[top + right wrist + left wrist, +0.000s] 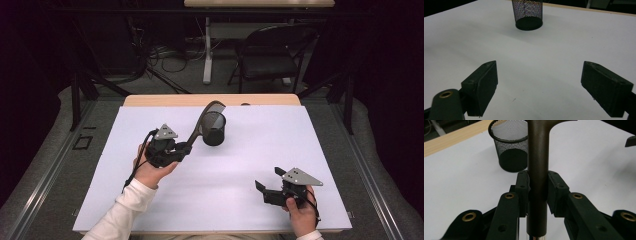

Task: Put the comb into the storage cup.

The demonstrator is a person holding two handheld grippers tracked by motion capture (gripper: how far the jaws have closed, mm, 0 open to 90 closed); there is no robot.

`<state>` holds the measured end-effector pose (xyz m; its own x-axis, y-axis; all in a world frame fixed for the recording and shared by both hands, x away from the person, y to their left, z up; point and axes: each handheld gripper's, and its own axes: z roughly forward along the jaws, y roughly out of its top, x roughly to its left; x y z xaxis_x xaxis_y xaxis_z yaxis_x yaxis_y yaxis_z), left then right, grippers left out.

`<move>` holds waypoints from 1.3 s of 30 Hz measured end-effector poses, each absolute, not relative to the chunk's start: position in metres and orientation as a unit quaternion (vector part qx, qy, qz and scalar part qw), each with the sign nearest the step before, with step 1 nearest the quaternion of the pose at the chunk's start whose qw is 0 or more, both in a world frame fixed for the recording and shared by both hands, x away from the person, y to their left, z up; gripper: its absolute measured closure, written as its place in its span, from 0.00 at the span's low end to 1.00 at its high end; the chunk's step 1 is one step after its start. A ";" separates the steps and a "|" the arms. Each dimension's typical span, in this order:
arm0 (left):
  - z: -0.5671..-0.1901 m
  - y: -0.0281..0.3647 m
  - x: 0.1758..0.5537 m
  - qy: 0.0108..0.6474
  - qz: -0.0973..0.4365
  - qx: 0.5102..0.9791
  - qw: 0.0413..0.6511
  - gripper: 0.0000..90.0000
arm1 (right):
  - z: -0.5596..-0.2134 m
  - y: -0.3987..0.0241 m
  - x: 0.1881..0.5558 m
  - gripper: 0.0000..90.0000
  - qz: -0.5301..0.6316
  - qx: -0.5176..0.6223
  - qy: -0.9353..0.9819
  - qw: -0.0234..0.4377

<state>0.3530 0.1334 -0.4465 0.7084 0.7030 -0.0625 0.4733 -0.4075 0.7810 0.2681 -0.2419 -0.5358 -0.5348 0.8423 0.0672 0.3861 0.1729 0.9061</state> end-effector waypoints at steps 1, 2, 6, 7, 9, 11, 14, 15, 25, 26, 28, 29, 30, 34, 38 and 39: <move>-0.447 0.133 0.353 0.356 0.140 0.825 0.416 0.81 | -0.536 -0.242 0.268 0.16 0.485 0.422 0.729 0.234; -0.447 0.132 0.354 0.355 0.143 0.823 0.420 0.81 | -0.536 -0.242 0.268 0.16 0.485 0.422 0.729 0.234; -0.448 0.128 0.356 0.354 0.145 0.819 0.428 0.81 | -0.537 -0.241 0.269 0.16 0.486 0.420 0.729 0.235; -0.449 0.128 0.357 0.354 0.146 0.817 0.431 0.81 | -0.537 -0.241 0.269 0.16 0.485 0.419 0.731 0.235; -0.449 0.126 0.357 0.353 0.149 0.815 0.435 0.81 | -0.537 -0.241 0.269 0.16 0.485 0.419 0.730 0.236; -0.449 0.126 0.356 0.355 0.151 0.811 0.440 0.81 | -0.537 -0.241 0.269 0.16 0.485 0.420 0.731 0.234; -0.448 0.125 0.356 0.355 0.153 0.808 0.445 0.81 | -0.537 -0.241 0.270 0.16 0.486 0.421 0.729 0.235; -0.449 0.124 0.356 0.354 0.154 0.807 0.447 0.81 | -0.537 -0.241 0.270 0.16 0.485 0.421 0.730 0.233; -0.448 0.122 0.356 0.354 0.156 0.797 0.464 0.81 | -0.538 -0.240 0.270 0.16 0.483 0.419 0.732 0.232; -0.448 0.122 0.356 0.354 0.157 0.796 0.465 0.81 | -0.537 -0.240 0.270 0.16 0.484 0.420 0.732 0.232; -0.448 0.121 0.355 0.356 0.156 0.792 0.470 0.81 | -0.537 -0.241 0.270 0.16 0.484 0.420 0.732 0.231; -0.448 0.121 0.355 0.355 0.157 0.791 0.472 0.81 | -0.537 -0.241 0.270 0.16 0.485 0.420 0.731 0.231; -0.447 0.120 0.355 0.353 0.160 0.790 0.475 0.81 | -0.537 -0.241 0.270 0.16 0.485 0.420 0.731 0.232; -0.446 0.121 0.352 0.353 0.166 0.784 0.484 0.81 | -0.537 -0.241 0.270 0.16 0.485 0.421 0.731 0.231; -0.447 0.122 0.351 0.351 0.169 0.778 0.492 0.81 | -0.537 -0.240 0.270 0.16 0.484 0.419 0.733 0.231; -0.447 0.122 0.350 0.350 0.171 0.778 0.493 0.81 | -0.537 -0.240 0.270 0.16 0.484 0.418 0.733 0.231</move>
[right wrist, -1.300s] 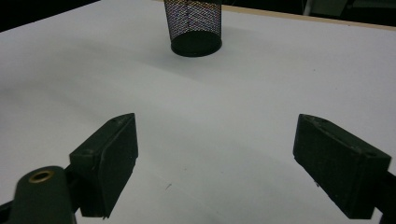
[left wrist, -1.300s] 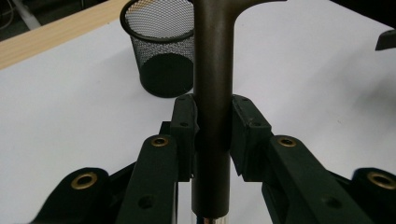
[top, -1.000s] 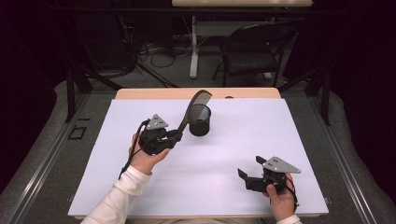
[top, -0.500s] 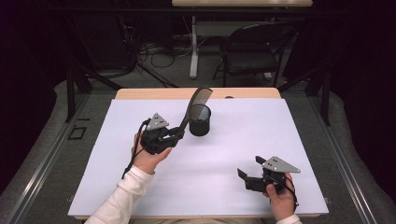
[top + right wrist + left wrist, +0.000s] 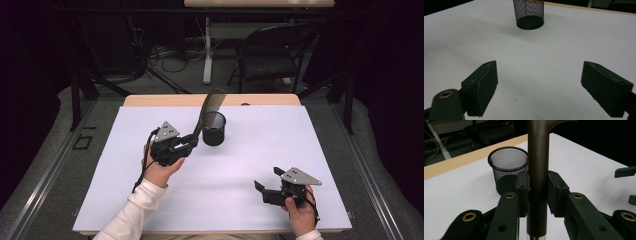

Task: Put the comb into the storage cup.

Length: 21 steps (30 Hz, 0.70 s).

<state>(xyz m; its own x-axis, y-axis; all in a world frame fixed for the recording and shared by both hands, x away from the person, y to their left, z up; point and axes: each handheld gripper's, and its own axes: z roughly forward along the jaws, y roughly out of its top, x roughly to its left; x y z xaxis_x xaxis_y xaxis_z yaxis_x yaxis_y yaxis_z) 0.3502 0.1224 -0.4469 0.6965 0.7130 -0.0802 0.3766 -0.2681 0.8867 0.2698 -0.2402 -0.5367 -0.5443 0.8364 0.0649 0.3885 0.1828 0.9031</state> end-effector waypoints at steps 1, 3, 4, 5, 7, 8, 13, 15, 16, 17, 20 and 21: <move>-0.447 0.123 0.350 0.350 0.170 0.777 0.494 0.81 | -0.537 -0.240 0.270 0.16 0.485 0.418 0.733 0.232; -0.448 0.123 0.350 0.350 0.169 0.776 0.497 0.81 | -0.536 -0.239 0.270 0.16 0.482 0.417 0.736 0.230; -0.448 0.123 0.350 0.350 0.170 0.776 0.497 0.81 | -0.536 -0.239 0.270 0.16 0.483 0.417 0.735 0.229; -0.448 0.123 0.350 0.349 0.171 0.775 0.498 0.81 | -0.536 -0.238 0.270 0.16 0.482 0.420 0.735 0.227; -0.448 0.124 0.350 0.349 0.172 0.773 0.501 0.81 | -0.535 -0.237 0.271 0.16 0.485 0.420 0.733 0.228; -0.448 0.124 0.350 0.349 0.173 0.773 0.501 0.81 | -0.534 -0.236 0.272 0.16 0.484 0.421 0.733 0.227; -0.449 0.124 0.349 0.348 0.174 0.772 0.502 0.81 | -0.530 -0.234 0.276 0.16 0.489 0.429 0.728 0.218; -0.449 0.124 0.349 0.348 0.175 0.772 0.503 0.81 | -0.526 -0.234 0.278 0.16 0.490 0.433 0.726 0.213; -0.449 0.124 0.348 0.347 0.176 0.772 0.503 0.81 | -0.524 -0.234 0.279 0.16 0.492 0.435 0.724 0.213; -0.449 0.124 0.348 0.346 0.178 0.773 0.502 0.81 | -0.522 -0.234 0.280 0.16 0.492 0.433 0.725 0.212; -0.450 0.123 0.348 0.344 0.180 0.773 0.502 0.81 | -0.517 -0.234 0.284 0.16 0.494 0.438 0.722 0.208; -0.450 0.123 0.348 0.344 0.181 0.772 0.504 0.81 | -0.515 -0.234 0.286 0.16 0.497 0.440 0.720 0.203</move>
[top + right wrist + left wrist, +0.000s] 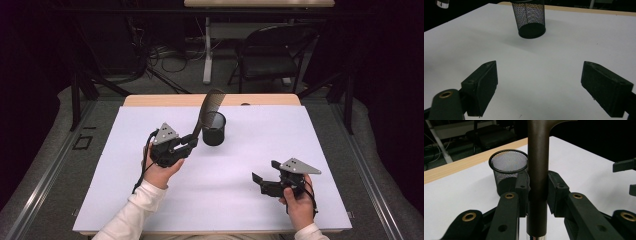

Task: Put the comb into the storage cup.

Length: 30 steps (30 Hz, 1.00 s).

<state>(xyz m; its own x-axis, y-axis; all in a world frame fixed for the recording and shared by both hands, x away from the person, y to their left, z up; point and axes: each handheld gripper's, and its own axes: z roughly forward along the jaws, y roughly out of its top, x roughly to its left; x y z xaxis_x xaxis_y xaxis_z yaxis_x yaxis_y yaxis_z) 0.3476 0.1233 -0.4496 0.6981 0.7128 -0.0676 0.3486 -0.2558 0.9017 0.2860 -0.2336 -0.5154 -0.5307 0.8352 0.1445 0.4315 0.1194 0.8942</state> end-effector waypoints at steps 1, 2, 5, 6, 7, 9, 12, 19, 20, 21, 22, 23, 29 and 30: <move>-0.450 0.123 0.347 0.344 0.181 0.771 0.505 0.81 | -0.514 -0.234 0.288 0.16 0.495 0.440 0.721 0.203; -0.450 0.123 0.347 0.344 0.181 0.771 0.505 0.81 | -0.513 -0.234 0.290 0.16 0.495 0.445 0.720 0.196; -0.450 0.124 0.347 0.344 0.182 0.770 0.506 0.81 | -0.510 -0.233 0.297 0.16 0.497 0.451 0.718 0.185; -0.450 0.124 0.347 0.344 0.183 0.769 0.506 0.81 | -0.509 -0.233 0.299 0.16 0.496 0.454 0.718 0.180; -0.450 0.124 0.347 0.343 0.182 0.770 0.505 0.81 | -0.508 -0.232 0.301 0.16 0.496 0.456 0.717 0.177; -0.450 0.124 0.347 0.343 0.183 0.771 0.505 0.81 | -0.507 -0.231 0.305 0.16 0.498 0.457 0.717 0.171; -0.449 0.124 0.346 0.343 0.183 0.770 0.506 0.81 | -0.504 -0.230 0.310 0.16 0.497 0.461 0.716 0.167; -0.449 0.125 0.346 0.342 0.181 0.769 0.509 0.81 | -0.499 -0.225 0.318 0.16 0.498 0.464 0.716 0.159; -0.449 0.125 0.346 0.342 0.181 0.769 0.509 0.81 | -0.498 -0.224 0.319 0.16 0.496 0.464 0.717 0.158; -0.450 0.126 0.346 0.343 0.180 0.768 0.509 0.81 | -0.498 -0.224 0.320 0.16 0.496 0.464 0.717 0.156; -0.450 0.126 0.347 0.343 0.180 0.768 0.510 0.81 | -0.497 -0.223 0.321 0.16 0.497 0.465 0.716 0.154; -0.450 0.126 0.347 0.344 0.181 0.768 0.510 0.81 | -0.497 -0.223 0.322 0.16 0.495 0.465 0.718 0.154; -0.452 0.126 0.347 0.346 0.176 0.766 0.512 0.81 | -0.495 -0.221 0.330 0.16 0.494 0.473 0.715 0.143; -0.452 0.126 0.347 0.347 0.174 0.765 0.513 0.81 | -0.495 -0.220 0.331 0.16 0.494 0.474 0.715 0.142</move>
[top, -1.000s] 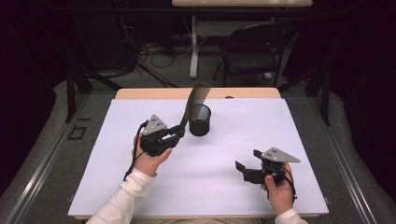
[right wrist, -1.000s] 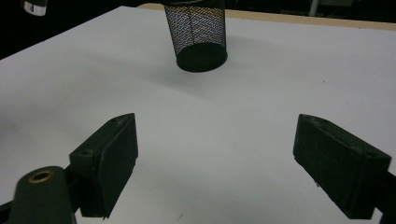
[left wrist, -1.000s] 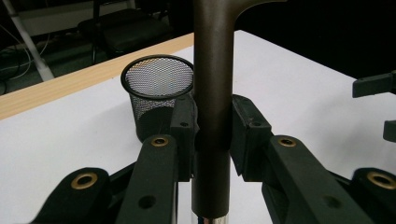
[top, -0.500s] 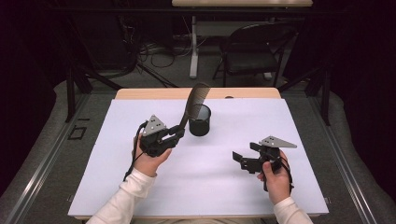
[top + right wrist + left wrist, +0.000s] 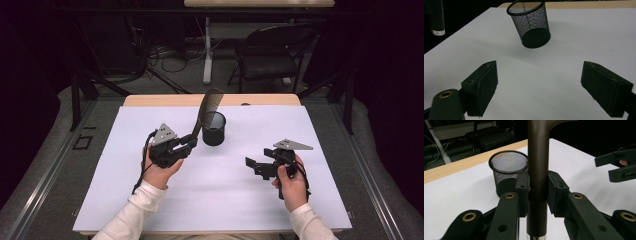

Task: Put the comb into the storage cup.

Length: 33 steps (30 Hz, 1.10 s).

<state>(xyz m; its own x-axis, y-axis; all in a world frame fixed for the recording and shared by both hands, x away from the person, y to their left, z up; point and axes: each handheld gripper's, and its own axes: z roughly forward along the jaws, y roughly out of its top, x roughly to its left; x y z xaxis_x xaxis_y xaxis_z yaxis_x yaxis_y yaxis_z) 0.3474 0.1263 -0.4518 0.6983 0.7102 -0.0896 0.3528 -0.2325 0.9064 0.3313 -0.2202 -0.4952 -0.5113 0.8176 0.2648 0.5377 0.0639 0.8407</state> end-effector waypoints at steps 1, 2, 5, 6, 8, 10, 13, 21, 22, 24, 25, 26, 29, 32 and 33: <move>-0.452 0.127 0.348 0.347 0.174 0.766 0.513 0.81 | -0.495 -0.220 0.333 0.16 0.491 0.474 0.717 0.140; -0.452 0.127 0.348 0.347 0.174 0.765 0.514 0.81 | -0.494 -0.219 0.333 0.16 0.490 0.476 0.717 0.138; -0.453 0.128 0.349 0.350 0.168 0.762 0.519 0.81 | -0.492 -0.216 0.337 0.16 0.489 0.476 0.719 0.134; -0.453 0.128 0.349 0.351 0.167 0.761 0.519 0.81 | -0.492 -0.215 0.338 0.16 0.489 0.476 0.719 0.132; -0.453 0.129 0.349 0.353 0.166 0.760 0.520 0.81 | -0.490 -0.212 0.341 0.16 0.487 0.474 0.722 0.127; -0.453 0.129 0.349 0.354 0.168 0.759 0.520 0.81 | -0.487 -0.209 0.343 0.16 0.487 0.473 0.724 0.124; -0.454 0.130 0.349 0.357 0.168 0.757 0.522 0.81 | -0.484 -0.205 0.347 0.16 0.487 0.470 0.727 0.117; -0.456 0.130 0.350 0.359 0.167 0.756 0.521 0.81 | -0.474 -0.191 0.356 0.15 0.481 0.473 0.730 0.109; -0.456 0.130 0.350 0.360 0.167 0.756 0.521 0.81 | -0.472 -0.189 0.358 0.15 0.484 0.473 0.728 0.107; -0.456 0.131 0.350 0.360 0.167 0.756 0.520 0.81 | -0.470 -0.186 0.360 0.15 0.484 0.474 0.728 0.106; -0.457 0.131 0.351 0.360 0.168 0.757 0.519 0.81 | -0.469 -0.185 0.361 0.15 0.483 0.473 0.729 0.105; -0.457 0.131 0.351 0.360 0.167 0.757 0.520 0.81 | -0.468 -0.184 0.362 0.15 0.482 0.473 0.730 0.106; -0.457 0.131 0.351 0.362 0.168 0.756 0.519 0.81 | -0.466 -0.181 0.364 0.16 0.481 0.471 0.732 0.107; -0.458 0.131 0.351 0.362 0.169 0.755 0.521 0.81 | -0.464 -0.179 0.367 0.16 0.481 0.471 0.732 0.107; -0.458 0.131 0.351 0.362 0.169 0.754 0.521 0.81 | -0.463 -0.178 0.367 0.16 0.480 0.472 0.732 0.105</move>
